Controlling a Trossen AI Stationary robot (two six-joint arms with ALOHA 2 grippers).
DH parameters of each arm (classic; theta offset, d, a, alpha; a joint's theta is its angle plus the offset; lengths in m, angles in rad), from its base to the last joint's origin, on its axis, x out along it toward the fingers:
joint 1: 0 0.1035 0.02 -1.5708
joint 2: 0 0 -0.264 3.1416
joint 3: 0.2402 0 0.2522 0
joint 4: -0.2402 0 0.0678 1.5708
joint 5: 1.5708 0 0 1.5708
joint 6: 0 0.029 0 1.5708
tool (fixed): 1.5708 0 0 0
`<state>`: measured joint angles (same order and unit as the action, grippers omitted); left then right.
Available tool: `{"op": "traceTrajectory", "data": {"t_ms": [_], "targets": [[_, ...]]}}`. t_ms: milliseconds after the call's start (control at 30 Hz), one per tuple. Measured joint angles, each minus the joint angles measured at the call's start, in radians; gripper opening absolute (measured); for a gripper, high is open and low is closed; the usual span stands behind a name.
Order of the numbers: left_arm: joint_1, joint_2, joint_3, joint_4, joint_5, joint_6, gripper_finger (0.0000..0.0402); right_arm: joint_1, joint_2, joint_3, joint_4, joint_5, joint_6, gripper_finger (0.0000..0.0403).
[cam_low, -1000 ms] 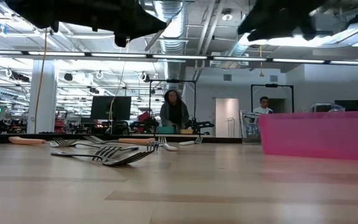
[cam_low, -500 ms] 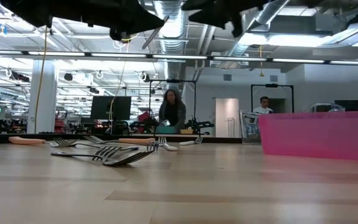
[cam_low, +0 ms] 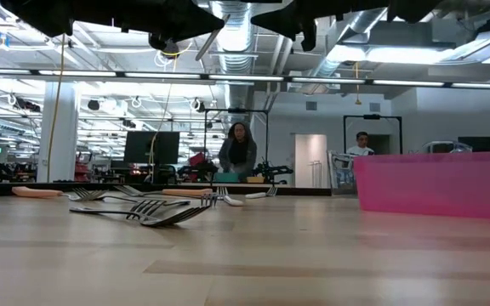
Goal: Sort silverware by color (type)
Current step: Put the white fork into the transparent bin
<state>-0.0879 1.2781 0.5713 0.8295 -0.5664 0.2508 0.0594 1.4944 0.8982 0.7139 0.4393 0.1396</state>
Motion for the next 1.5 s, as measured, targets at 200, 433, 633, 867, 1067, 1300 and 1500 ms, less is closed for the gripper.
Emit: {"op": "traceTrajectory", "data": {"t_ms": [200,433,633,867,1067,1300,1500], "targets": [[0.006,0.000,0.000,0.000,0.001,-0.004,0.0029,-0.005,0.000,0.000,0.038,0.002,-0.062,0.0256],[0.010,0.000,0.000,0.000,0.001,-0.005,0.0028,-0.027,0.000,0.000,0.049,-0.001,-0.069,0.0256],[0.010,0.000,0.000,0.000,0.002,-0.001,0.0028,-0.044,0.000,0.000,0.052,-0.010,-0.061,0.0256],[0.041,0.000,0.000,0.003,-0.016,0.004,0.0028,-0.049,0.000,0.000,0.051,-0.046,-0.036,0.0256],[0.074,0.000,0.000,0.004,-0.017,0.001,0.0029,-0.056,0.000,0.000,0.085,-0.048,-0.036,0.0256],[0.077,0.000,0.000,0.008,0.006,-0.005,0.0029,-0.083,0.000,0.004,0.106,-0.048,-0.040,0.0256],[0.077,0.000,0.000,0.008,0.005,-0.006,0.0029,-0.102,0.094,0.089,0.091,-0.065,-0.090,0.0256]]}}
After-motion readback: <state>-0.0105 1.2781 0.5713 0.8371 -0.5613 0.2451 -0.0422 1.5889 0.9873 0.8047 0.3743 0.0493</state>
